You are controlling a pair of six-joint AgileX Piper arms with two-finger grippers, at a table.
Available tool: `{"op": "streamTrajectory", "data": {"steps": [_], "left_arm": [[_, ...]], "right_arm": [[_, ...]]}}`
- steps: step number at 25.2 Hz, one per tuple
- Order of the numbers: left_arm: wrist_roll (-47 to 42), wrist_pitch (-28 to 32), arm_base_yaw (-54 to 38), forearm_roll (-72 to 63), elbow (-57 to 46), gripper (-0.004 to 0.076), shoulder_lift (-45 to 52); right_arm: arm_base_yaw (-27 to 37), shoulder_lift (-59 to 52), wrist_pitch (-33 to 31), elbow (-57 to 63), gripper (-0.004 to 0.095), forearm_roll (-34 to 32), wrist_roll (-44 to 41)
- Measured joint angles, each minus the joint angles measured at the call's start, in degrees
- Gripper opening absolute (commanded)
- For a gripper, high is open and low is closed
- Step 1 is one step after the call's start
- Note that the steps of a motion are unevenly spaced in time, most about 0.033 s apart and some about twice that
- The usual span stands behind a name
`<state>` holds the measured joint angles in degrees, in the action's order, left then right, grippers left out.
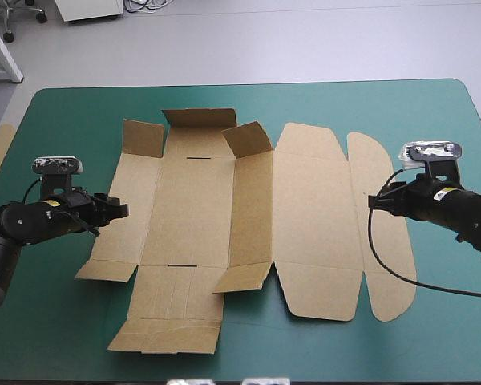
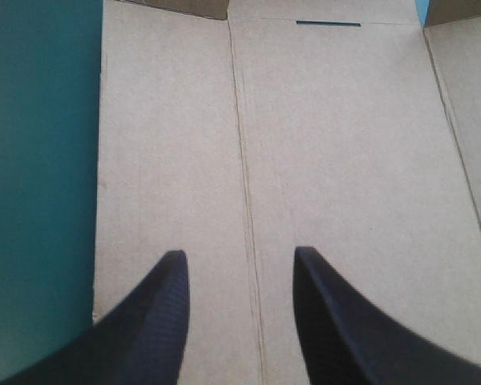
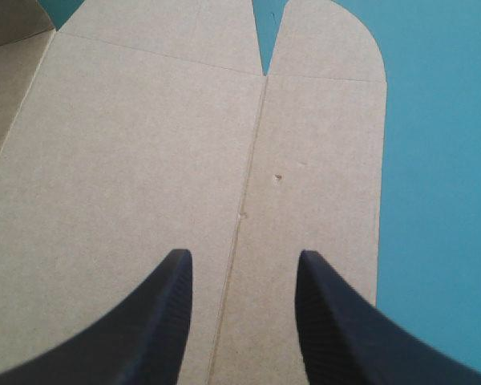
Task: Fold the box
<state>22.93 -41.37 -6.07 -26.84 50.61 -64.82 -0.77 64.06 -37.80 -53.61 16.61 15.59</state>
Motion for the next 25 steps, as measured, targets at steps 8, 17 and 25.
{"op": "streamTrajectory", "data": {"steps": [8,17,25], "left_arm": [[1.9,-1.3,0.0,-3.4,5.1,0.0300,-5.7],[-0.9,-7.0,-1.1,0.0,15.1,0.0403,-17.6],[3.3,-13.4,-20.9,-5.2,10.6,0.0403,-21.0]], "right_arm": [[0.0,0.0,0.3,-0.1,0.0401,0.3,0.0],[0.0,0.0,-0.2,-0.1,0.0460,0.3,0.0],[0.0,0.0,-0.4,-0.1,0.0460,0.9,0.0]]}}
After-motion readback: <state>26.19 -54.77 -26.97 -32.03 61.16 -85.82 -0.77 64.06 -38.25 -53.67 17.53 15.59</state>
